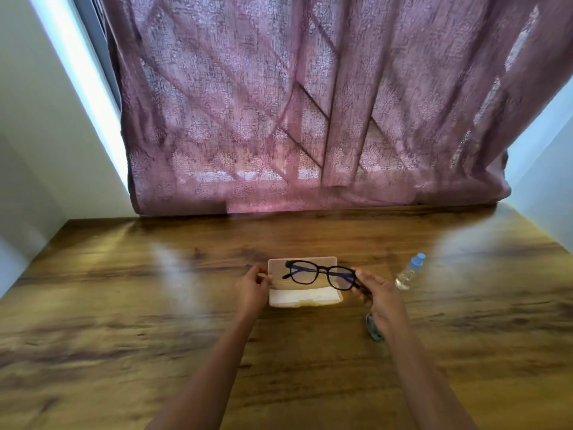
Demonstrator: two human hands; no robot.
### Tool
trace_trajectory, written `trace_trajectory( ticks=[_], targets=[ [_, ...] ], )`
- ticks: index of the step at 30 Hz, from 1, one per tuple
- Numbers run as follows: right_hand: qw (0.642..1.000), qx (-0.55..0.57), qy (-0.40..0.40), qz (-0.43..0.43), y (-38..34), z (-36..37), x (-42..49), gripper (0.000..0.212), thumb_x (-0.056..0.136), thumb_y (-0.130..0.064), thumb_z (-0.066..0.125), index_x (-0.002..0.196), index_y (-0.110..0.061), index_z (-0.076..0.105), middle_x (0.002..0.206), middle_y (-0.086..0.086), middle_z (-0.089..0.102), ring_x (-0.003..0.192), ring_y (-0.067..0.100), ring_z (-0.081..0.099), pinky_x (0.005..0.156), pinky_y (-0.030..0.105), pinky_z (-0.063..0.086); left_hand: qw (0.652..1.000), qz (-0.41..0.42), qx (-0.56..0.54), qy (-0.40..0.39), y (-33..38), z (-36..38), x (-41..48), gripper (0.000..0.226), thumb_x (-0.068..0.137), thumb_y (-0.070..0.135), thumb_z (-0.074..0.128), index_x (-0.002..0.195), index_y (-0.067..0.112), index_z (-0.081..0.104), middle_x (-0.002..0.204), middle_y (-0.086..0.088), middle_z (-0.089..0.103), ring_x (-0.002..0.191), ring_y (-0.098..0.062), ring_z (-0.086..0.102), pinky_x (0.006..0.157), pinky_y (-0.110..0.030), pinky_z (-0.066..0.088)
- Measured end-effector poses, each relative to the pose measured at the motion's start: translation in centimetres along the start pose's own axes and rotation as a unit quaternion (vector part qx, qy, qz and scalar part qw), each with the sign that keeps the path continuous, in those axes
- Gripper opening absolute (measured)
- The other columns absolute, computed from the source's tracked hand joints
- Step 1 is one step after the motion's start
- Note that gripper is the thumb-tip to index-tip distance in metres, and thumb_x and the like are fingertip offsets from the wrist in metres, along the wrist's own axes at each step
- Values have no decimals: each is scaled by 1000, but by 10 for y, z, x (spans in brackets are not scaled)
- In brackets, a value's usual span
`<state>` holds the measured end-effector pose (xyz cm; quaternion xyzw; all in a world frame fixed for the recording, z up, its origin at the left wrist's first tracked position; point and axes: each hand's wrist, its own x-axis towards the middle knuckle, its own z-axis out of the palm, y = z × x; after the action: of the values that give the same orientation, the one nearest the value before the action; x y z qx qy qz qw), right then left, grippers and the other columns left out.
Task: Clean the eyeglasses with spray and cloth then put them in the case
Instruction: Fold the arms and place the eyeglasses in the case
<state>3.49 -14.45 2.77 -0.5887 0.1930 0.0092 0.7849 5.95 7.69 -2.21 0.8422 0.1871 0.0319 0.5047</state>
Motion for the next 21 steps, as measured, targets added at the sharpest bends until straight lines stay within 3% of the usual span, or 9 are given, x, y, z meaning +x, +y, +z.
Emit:
trace_trajectory(
  ticks=[4, 7, 12, 17, 21],
  targets=[
    [999, -26, -10, 22, 21, 8, -2, 13, 88, -8, 57, 94, -3, 67, 59, -4, 70, 47, 0, 60, 41, 11, 42, 1000, 6, 0, -8, -11, -12, -7, 10, 90, 14, 55, 98, 15, 61, 94, -3, 66, 79, -12, 57, 55, -16, 36],
    [998, -52, -7, 43, 37, 12, -3, 15, 88, -8, 57, 97, -4, 68, 74, 5, 70, 57, 6, 62, 43, 12, 44, 1000, 6, -5, -8, -19, -13, -10, 11, 90, 13, 54, 96, 18, 61, 95, -3, 67, 82, -13, 59, 59, -17, 40],
    [995, -80, 23, 47, 56, 14, -7, 16, 88, -8, 58, 100, -3, 67, 89, 14, 69, 73, 17, 62, 49, 14, 50, 1000, 9, -3, 2, -25, -14, -14, 11, 89, 11, 55, 98, 16, 60, 97, -6, 66, 85, -20, 61, 73, -35, 51],
    [992, -106, 49, 47, 65, 13, -9, 16, 88, -8, 58, 99, -2, 67, 83, 10, 68, 68, 16, 61, 48, 13, 51, 1000, 13, -2, 16, -24, -13, -17, 8, 89, 13, 56, 96, 16, 60, 99, -6, 65, 83, -16, 60, 58, -18, 42],
    [988, -129, 70, 42, 68, 16, -9, 17, 87, -10, 59, 102, -4, 67, 85, 7, 68, 72, 15, 63, 52, 15, 52, 999, -14, 34, 6, -24, -20, -18, 9, 88, 25, 59, 95, 20, 62, 92, 0, 68, 78, -12, 60, 56, -21, 42]
  ],
)
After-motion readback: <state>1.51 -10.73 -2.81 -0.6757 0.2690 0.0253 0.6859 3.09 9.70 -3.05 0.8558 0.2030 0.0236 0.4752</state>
